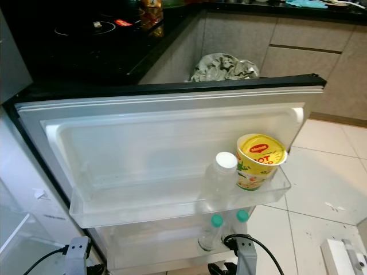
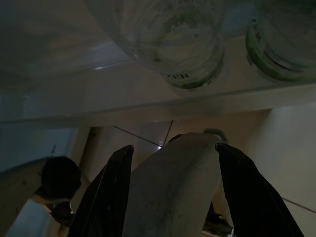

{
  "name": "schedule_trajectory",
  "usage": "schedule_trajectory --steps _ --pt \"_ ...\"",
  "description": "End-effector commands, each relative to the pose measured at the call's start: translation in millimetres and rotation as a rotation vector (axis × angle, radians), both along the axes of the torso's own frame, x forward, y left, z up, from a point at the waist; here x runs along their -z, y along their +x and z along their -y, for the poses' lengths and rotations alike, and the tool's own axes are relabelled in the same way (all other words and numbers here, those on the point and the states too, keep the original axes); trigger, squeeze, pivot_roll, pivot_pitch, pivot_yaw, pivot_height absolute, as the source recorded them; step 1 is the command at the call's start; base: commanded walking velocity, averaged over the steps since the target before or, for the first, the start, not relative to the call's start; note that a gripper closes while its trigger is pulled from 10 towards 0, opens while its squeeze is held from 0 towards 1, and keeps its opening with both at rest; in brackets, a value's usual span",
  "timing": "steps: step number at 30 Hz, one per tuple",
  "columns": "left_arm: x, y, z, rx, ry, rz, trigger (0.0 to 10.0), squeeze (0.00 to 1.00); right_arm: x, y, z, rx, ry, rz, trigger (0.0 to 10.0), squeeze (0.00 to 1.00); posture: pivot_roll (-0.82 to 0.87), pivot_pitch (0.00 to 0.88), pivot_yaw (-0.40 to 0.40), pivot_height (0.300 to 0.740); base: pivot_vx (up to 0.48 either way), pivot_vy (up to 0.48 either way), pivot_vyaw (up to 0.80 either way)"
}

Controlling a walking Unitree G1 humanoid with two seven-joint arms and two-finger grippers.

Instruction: Restocking fridge

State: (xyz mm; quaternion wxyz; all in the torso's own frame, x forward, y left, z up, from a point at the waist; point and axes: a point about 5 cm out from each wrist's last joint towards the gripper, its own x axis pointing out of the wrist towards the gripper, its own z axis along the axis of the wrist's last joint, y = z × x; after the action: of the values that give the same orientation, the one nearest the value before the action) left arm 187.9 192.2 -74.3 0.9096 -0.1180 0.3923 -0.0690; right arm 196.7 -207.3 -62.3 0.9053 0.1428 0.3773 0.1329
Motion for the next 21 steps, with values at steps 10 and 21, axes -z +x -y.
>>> schedule_trajectory --steps 10,21 --pt "3.8 -8.2 -5.1 0.001 0.025 -0.035 10.0 0.00 2.5 -5.0 1.0 0.010 0.014 -0.014 10.0 0.00 -0.06 0.010 -0.018 0.664 0.000 0.000 0.00" --pt "4.4 -8.7 -3.8 0.001 0.026 -0.040 10.0 0.00 -1.2 -2.7 0.9 0.007 0.069 0.027 10.0 0.00 -0.06 0.008 -0.018 0.688 -0.218 0.000 0.00"
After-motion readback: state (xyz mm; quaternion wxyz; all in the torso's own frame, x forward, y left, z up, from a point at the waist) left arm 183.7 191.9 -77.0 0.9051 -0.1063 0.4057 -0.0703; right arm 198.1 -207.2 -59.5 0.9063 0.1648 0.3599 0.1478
